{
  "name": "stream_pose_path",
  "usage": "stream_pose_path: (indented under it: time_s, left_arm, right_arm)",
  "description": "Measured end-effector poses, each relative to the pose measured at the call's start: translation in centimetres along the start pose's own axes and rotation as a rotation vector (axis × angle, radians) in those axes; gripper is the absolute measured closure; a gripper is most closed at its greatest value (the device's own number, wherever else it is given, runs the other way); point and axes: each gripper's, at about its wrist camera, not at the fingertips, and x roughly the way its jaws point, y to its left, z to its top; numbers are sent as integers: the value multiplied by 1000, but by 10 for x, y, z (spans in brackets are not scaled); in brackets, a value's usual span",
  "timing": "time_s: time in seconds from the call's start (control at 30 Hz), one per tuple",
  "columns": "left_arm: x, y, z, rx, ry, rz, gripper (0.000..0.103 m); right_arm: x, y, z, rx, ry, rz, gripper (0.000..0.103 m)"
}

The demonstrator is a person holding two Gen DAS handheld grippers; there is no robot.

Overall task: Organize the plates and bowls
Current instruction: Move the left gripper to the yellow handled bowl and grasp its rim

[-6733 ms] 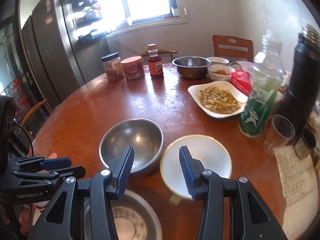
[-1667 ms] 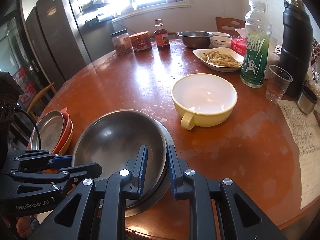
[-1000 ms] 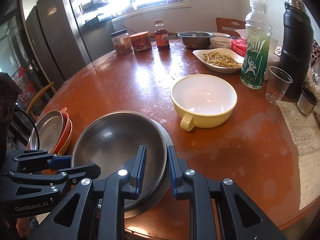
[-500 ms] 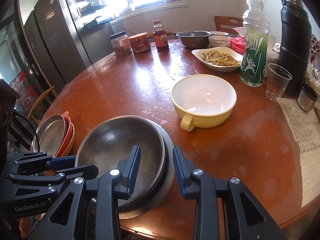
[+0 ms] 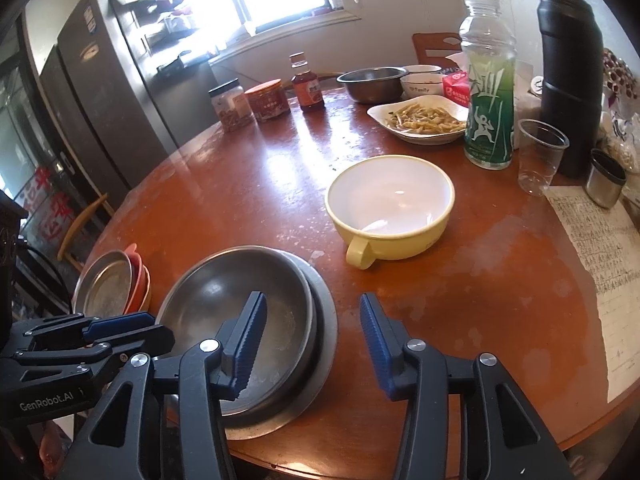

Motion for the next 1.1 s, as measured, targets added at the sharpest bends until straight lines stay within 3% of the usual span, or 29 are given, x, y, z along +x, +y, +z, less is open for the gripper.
stream_pose_path:
  time_s: [0.1, 0.43, 0.6, 1.1]
  left_arm:
    - [-3, 0, 1, -3, -13, 8, 54]
    - [-8, -5, 16, -4, -39, 7, 51]
    - [-7, -9, 28, -3, -48, 5, 49]
    - [16, -24, 70, 26, -35, -4, 49]
  right_arm:
    - [-1, -5, 1, 23, -3, 2, 51]
    - [-7, -20, 11, 56, -14, -2, 50]
    - [-10, -27, 19, 72, -26, -6, 44]
    - [0, -53, 45, 108, -34, -46, 44]
